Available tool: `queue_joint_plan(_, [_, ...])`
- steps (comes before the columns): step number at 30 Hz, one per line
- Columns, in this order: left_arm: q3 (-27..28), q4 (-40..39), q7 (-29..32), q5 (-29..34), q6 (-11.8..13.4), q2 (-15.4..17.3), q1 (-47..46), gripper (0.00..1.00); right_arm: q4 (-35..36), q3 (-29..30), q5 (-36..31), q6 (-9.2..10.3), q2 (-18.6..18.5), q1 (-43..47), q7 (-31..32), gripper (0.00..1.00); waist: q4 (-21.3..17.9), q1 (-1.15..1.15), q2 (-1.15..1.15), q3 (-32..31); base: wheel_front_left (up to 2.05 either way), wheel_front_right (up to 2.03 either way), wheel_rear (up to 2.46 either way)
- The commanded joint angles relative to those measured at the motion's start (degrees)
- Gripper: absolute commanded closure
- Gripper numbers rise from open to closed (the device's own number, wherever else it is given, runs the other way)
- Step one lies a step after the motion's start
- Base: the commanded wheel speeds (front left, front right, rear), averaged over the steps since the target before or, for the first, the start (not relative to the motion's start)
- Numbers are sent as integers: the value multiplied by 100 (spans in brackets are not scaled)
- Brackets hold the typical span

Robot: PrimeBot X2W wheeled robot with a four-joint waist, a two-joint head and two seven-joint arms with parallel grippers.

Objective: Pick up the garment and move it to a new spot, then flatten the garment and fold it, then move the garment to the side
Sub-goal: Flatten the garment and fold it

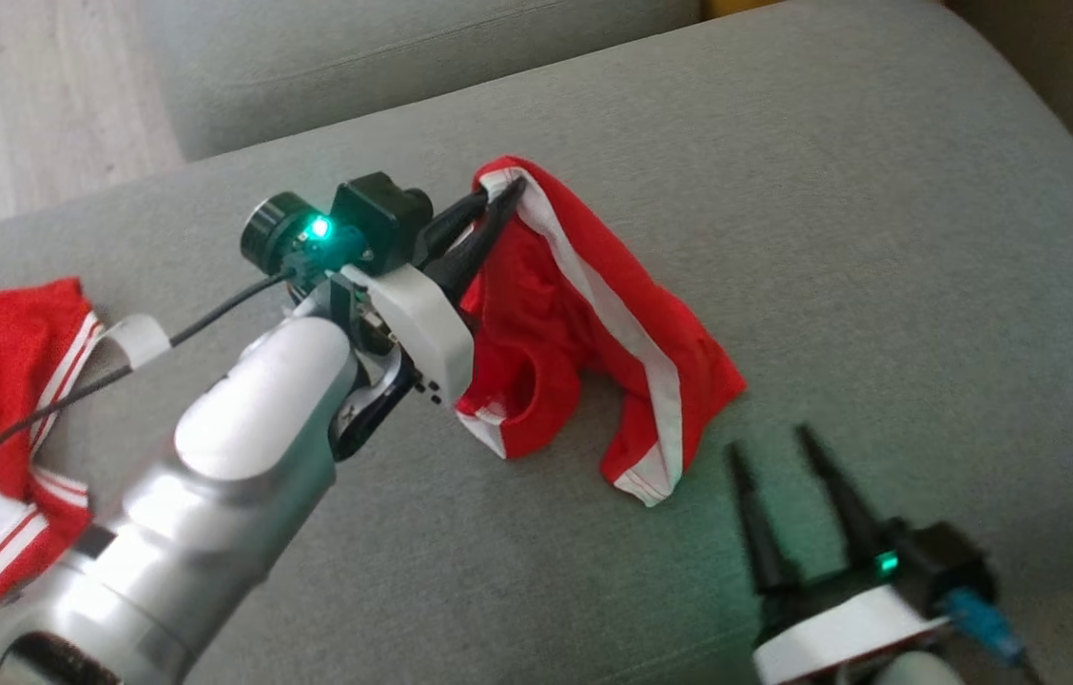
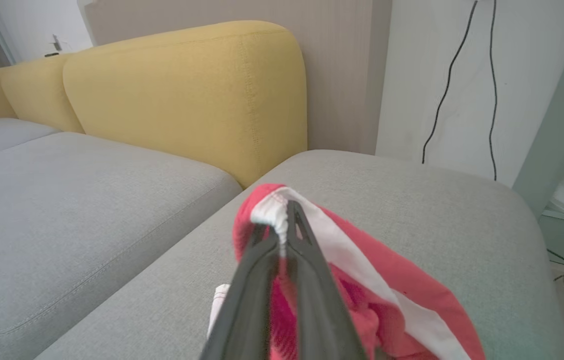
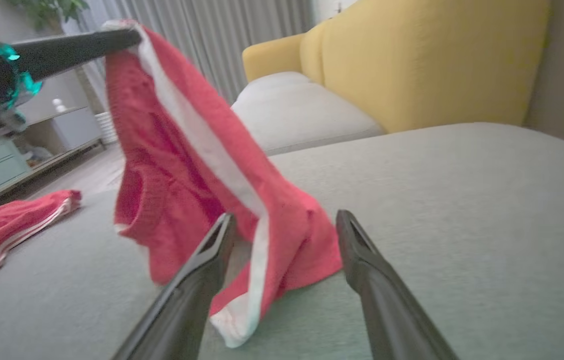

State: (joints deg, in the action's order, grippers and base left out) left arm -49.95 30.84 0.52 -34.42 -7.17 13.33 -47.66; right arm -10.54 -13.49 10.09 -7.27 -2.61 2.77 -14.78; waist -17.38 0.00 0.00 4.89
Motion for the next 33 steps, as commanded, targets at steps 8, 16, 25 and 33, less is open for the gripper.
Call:
queue_joint_plan(8, [-174, 454, -421, -170, -31, 14, -740, 100, -1103, -706, 38, -22, -27, -475, -22, 0, 357, 0, 0, 115, 0, 0, 0])
queue_joint_plan(16, [-510, 679, -608, -393, -31, -46, -951, 100, -1803, -875, 256, -22, -27, -817, -22, 0, 532, 0, 0, 182, 0, 0, 0])
queue_joint_plan(25, [-816, 875, -804, -668, -31, -65, -1125, 100, -2539, -1017, 614, -22, -27, -1149, -22, 23, 682, 0, 0, 154, 0, 0, 0])
queue_joint_plan(33, [-1004, 1027, -966, -897, -32, -15, -1249, 100, -2559, -896, 409, -22, -27, -1321, -22, 100, 788, 0, 0, 88, 0, 0, 0])
